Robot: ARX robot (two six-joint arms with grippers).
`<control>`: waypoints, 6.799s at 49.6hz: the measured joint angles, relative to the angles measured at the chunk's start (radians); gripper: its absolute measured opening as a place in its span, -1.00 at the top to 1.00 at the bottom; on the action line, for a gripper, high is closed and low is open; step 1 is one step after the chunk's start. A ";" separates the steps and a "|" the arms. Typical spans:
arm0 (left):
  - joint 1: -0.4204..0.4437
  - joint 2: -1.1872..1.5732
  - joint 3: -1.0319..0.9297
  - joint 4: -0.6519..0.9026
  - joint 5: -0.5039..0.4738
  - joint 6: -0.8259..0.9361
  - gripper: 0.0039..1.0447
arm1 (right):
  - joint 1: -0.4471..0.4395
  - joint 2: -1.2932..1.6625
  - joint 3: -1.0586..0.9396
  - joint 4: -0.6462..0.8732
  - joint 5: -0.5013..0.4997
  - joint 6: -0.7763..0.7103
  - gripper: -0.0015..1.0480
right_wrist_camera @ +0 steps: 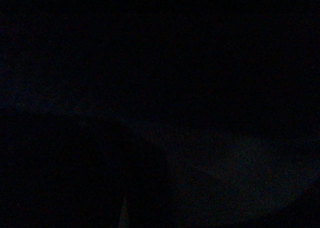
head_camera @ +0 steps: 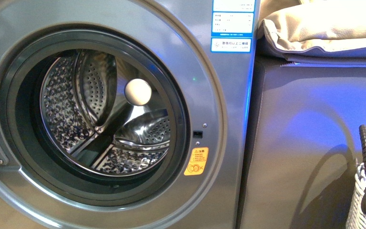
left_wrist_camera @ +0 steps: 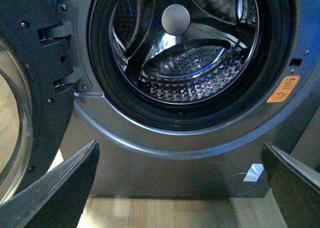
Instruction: Put clothes into washing machine
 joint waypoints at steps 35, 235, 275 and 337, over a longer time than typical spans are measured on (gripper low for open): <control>0.000 0.000 0.000 0.000 0.000 0.000 -0.88 | -0.011 0.114 0.088 0.002 -0.003 -0.009 -0.85; 0.288 0.333 0.064 0.549 0.537 -0.297 -0.88 | 1.043 -1.259 0.916 -0.520 -0.159 0.353 0.85; 0.081 1.041 0.686 1.064 0.907 -0.546 -0.88 | 1.043 -1.259 0.916 -0.520 -0.159 0.356 0.85; -0.565 1.419 1.114 0.815 0.258 -0.037 -0.88 | 1.043 -1.259 0.916 -0.520 -0.152 0.356 0.85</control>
